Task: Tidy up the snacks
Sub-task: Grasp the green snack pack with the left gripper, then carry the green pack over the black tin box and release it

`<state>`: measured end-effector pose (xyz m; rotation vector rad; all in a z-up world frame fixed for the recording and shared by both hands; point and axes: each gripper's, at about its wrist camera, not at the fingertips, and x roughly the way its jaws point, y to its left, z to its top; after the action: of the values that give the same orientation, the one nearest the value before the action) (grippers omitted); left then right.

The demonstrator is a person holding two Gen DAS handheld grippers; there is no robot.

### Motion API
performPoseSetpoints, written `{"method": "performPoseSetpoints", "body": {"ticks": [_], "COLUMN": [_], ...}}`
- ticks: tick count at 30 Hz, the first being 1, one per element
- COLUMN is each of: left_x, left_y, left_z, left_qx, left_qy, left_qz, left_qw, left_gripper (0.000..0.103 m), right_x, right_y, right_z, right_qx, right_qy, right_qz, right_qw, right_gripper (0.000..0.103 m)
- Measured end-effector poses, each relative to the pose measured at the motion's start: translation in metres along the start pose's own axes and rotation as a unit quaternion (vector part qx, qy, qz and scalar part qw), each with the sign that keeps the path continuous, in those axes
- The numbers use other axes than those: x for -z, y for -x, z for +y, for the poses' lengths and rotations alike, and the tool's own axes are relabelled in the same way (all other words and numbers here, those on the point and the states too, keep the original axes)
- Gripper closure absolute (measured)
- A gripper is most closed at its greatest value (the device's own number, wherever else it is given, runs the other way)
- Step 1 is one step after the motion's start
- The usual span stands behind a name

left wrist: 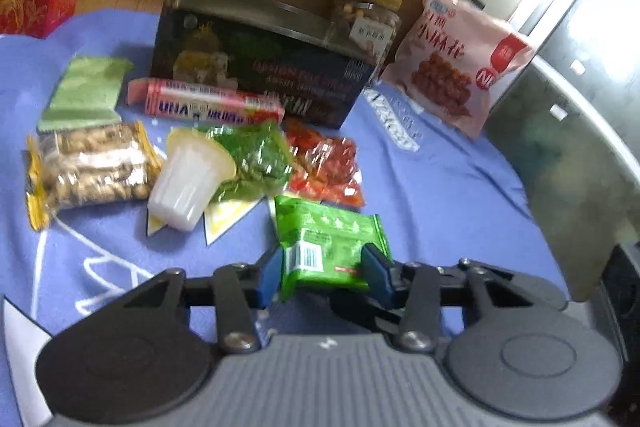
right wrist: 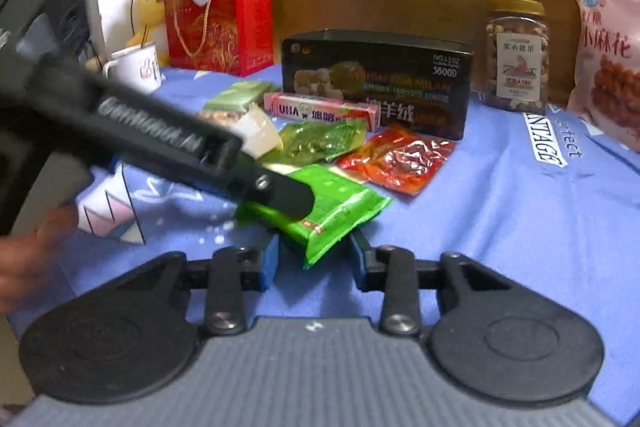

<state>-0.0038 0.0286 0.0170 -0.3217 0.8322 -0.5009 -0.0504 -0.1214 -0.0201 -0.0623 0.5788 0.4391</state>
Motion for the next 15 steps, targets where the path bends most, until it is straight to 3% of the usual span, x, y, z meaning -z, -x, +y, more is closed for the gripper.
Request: {"method": "performPoseSetpoints", "body": {"ticks": [6,12,15], "left_x": [-0.037,-0.107,-0.137], "left_y": [0.013,0.002,-0.013], "left_z": [-0.008,-0.008,0.000], "left_qx": [0.013,0.001,-0.004], "left_qy": [-0.011,-0.021,-0.016], "left_qz": [-0.040,-0.080,-0.089], "left_qw": [0.9990,0.9966,0.9959], "left_gripper": [0.061,0.060,0.060], "right_x": [-0.020,-0.076,-0.106], "right_y": [0.012,-0.006,-0.026], "right_z": [-0.001,-0.020,-0.034], "right_qx": [0.002,0.004,0.002], "right_qy": [0.001,0.011,0.001], "right_qz": [-0.055,-0.101,-0.103], "right_qw": [0.998,0.995,0.995], "right_gripper": [0.064,0.064,0.064]}}
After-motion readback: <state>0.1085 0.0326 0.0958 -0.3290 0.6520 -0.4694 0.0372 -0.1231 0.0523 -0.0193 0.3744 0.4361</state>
